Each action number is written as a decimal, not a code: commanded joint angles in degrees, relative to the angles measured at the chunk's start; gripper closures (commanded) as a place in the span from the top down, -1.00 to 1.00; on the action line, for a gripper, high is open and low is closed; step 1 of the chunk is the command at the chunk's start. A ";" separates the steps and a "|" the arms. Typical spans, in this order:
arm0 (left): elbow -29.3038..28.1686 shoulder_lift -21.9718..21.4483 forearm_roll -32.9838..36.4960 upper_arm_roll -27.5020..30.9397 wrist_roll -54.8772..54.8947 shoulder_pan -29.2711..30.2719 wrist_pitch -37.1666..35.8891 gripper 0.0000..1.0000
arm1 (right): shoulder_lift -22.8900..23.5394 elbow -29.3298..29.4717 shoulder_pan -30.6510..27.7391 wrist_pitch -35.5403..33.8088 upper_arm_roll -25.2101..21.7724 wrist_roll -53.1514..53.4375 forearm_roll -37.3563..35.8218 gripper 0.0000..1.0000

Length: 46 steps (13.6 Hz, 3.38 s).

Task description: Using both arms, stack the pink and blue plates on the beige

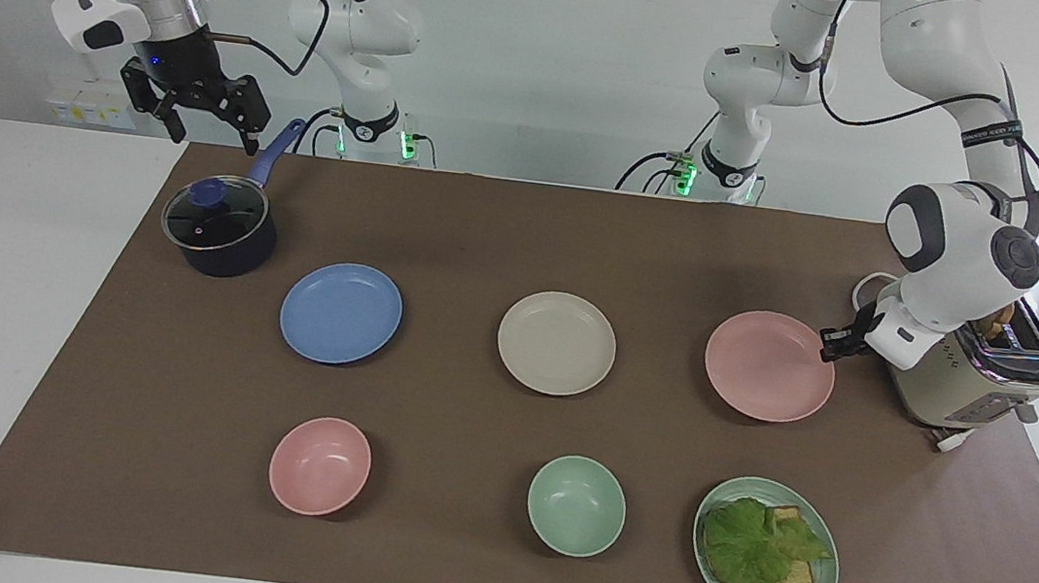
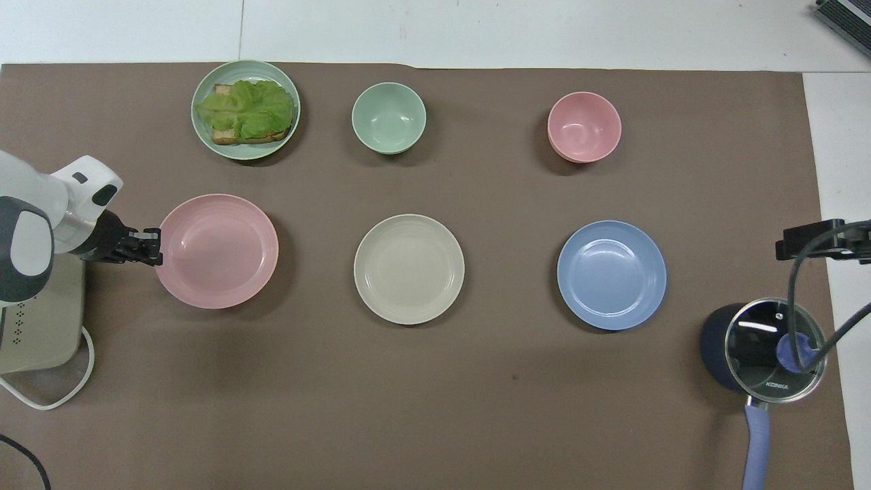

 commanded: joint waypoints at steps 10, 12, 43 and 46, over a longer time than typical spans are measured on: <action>-0.84 -0.49 -15.32 -0.17 -12.74 -19.58 6.49 -1.00 | 0.05 0.31 -0.43 -0.52 0.10 -1.74 0.60 1.00; -1.37 -0.76 -15.32 -0.08 -16.60 -23.36 9.21 -1.00 | 0.05 0.31 -0.43 -0.52 0.01 -1.74 0.60 1.00; 20.84 -0.67 9.54 0.63 -2.03 -5.27 -11.75 1.00 | -1.18 -1.89 -0.35 -0.25 0.10 -2.09 0.69 1.00; 26.12 -0.93 11.23 0.63 -1.50 -5.44 -19.40 1.00 | -1.18 -1.89 -0.35 -0.25 0.10 -2.00 0.69 1.00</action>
